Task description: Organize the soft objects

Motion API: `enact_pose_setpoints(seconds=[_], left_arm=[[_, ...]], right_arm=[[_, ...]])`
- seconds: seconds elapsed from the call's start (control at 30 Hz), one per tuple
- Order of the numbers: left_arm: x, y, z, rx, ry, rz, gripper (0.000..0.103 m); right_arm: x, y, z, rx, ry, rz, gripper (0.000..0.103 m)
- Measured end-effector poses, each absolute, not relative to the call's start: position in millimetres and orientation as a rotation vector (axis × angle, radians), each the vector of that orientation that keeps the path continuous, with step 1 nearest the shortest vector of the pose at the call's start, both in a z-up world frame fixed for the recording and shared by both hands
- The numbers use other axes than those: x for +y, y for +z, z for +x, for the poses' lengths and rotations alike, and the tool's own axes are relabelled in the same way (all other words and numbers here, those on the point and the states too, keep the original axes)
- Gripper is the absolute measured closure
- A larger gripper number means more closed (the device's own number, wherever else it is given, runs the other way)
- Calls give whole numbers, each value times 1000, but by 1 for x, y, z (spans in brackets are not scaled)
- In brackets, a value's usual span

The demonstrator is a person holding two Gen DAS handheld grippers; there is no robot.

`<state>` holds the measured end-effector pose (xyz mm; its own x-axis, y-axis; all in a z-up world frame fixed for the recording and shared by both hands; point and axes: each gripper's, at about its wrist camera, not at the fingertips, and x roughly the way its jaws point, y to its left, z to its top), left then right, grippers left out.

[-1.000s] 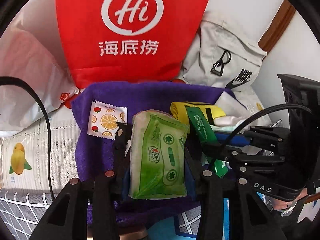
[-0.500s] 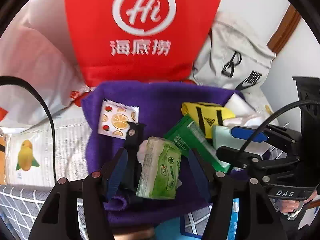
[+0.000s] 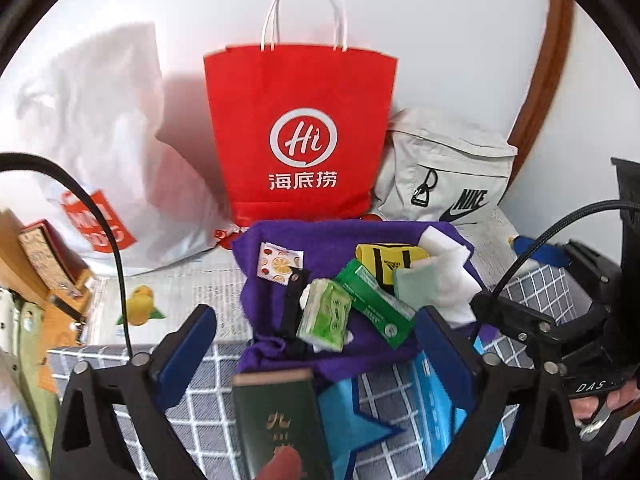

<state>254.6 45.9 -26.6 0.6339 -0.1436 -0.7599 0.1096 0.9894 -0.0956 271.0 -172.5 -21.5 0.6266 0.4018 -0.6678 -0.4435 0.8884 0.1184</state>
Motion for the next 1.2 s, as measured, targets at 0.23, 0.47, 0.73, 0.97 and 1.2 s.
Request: enact_pose_setpoints(seconds=[0.23,0.47,0.73,0.97,1.2], left_arm=[[37,-10,189,822,-98,37,1],[36,-23,126,810,-100,-41,0],[21,-23,77,791,-83,-112,0],[-1,-12,57,769,-65,-47,0],[-10,-5,45,762,-74,-26,0]], right_arm=[[-186,-30,206,757,400,-98,0],[-207,-40,143,773,313,-33,0],[-231,-37,99,807,299,46,0],[-239,-26,76,786,269,44,0],[-240,-16,63,748,247,29,0]])
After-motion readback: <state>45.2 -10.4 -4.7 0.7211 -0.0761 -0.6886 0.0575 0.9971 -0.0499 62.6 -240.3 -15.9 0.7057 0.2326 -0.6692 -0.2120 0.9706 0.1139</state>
